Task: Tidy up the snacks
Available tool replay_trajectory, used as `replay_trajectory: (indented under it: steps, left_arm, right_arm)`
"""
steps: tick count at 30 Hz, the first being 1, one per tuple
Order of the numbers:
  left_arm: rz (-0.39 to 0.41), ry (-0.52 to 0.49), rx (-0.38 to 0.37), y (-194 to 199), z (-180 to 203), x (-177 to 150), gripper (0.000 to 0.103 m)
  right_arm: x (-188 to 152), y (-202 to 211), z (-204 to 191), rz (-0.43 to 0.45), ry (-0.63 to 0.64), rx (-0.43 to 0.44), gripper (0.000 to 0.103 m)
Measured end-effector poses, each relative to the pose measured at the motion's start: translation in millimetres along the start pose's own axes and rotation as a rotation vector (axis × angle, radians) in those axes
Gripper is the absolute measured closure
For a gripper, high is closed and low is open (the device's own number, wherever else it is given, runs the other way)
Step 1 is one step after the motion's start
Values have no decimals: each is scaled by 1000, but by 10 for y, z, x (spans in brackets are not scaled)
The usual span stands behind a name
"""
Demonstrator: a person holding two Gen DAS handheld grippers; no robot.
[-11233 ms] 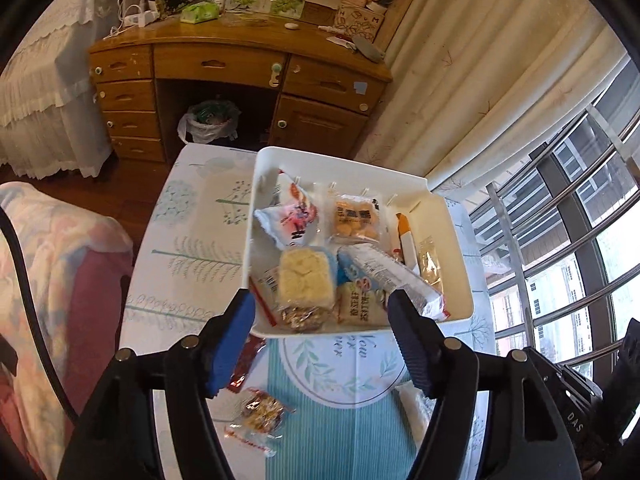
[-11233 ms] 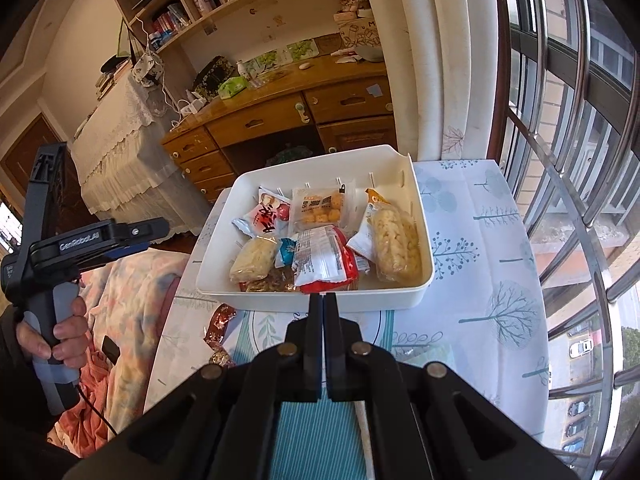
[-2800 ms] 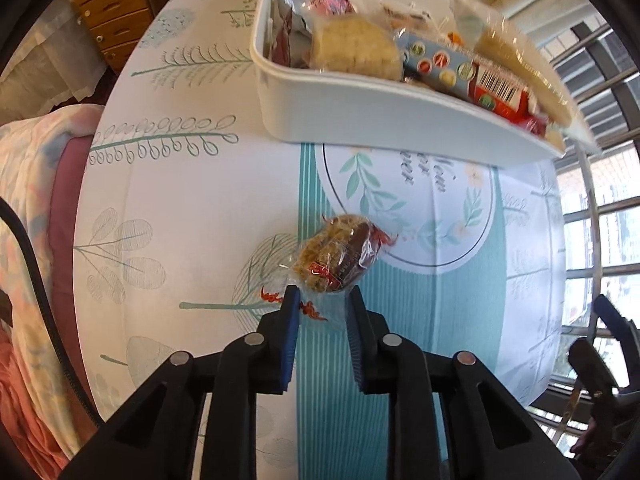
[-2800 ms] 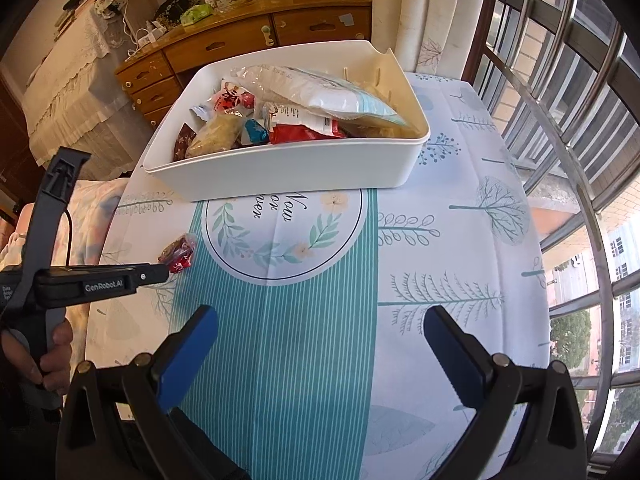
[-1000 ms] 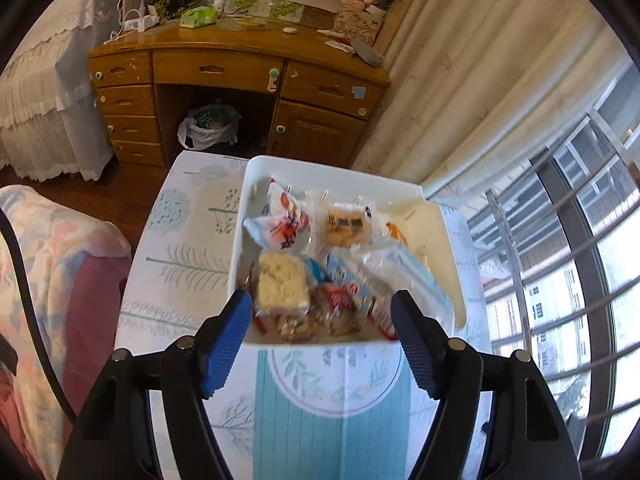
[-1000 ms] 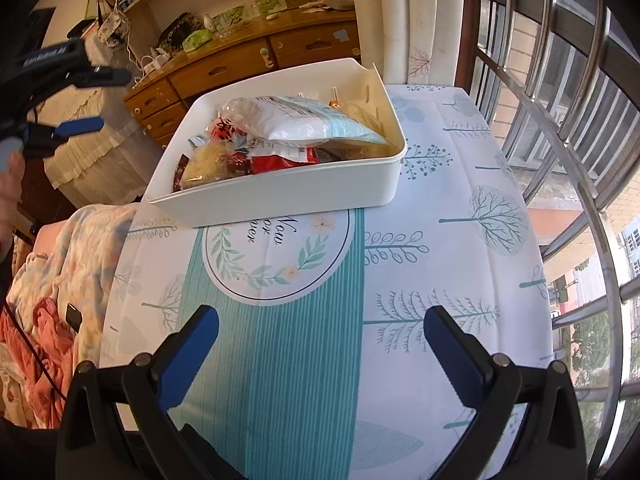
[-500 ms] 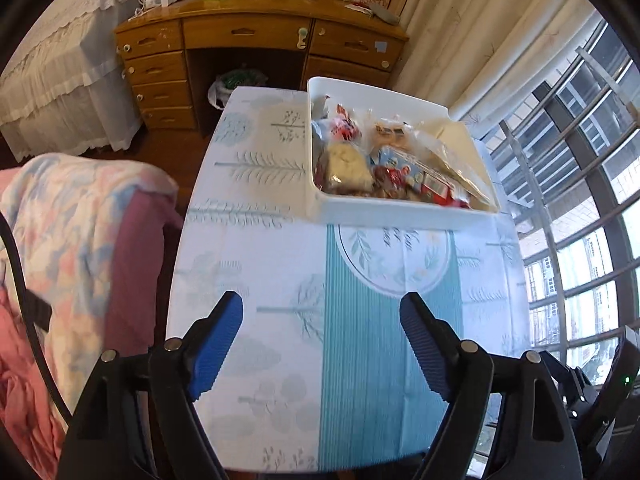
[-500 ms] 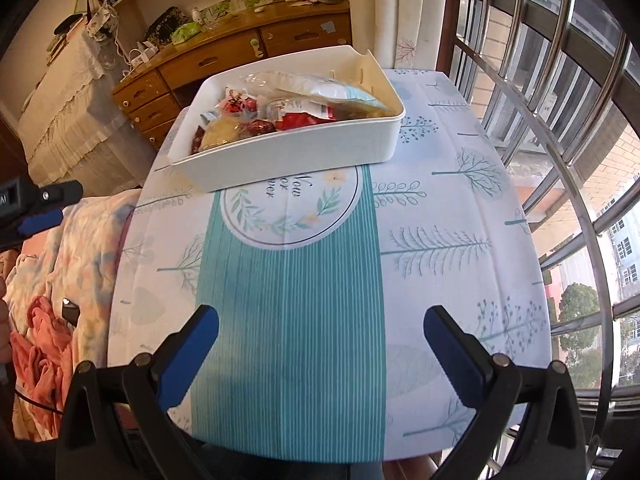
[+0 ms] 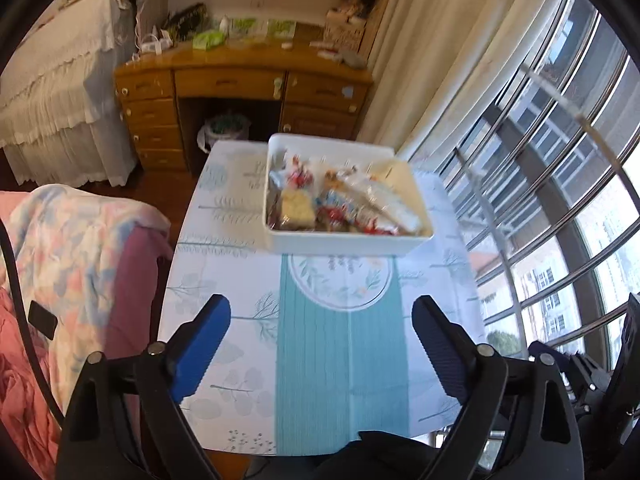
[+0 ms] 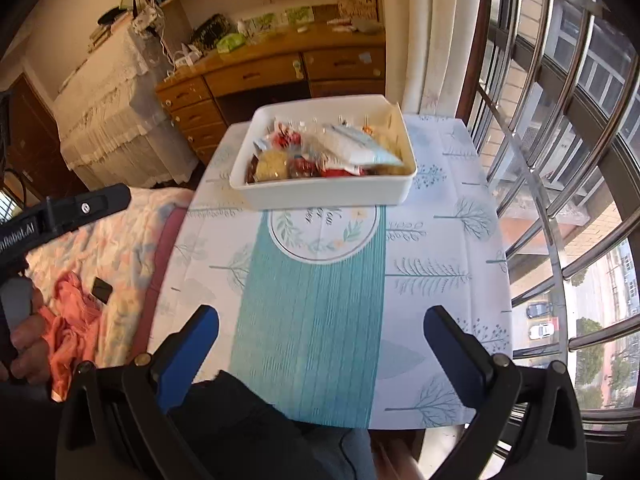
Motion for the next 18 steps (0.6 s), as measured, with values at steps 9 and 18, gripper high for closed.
replay_trajectory:
  steps: [9, 18]
  left_arm:
    - [29, -26, 78, 168, 281, -217, 1]
    - [37, -21, 115, 186, 379, -343, 1]
  right_arm:
    - [-58, 247, -53, 106, 26, -42, 0]
    - [-151, 322, 79, 142, -2, -43, 0]
Point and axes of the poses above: each gripper's, at about its wrist camera, not at the fingertips, and y roughly against the way its jaws point, z to its right, x to its top, the point moved 3 cm from there along -y, roughly the way its jaws point, and after that the axes turned 1 degree about y, right-handed, at the moved point
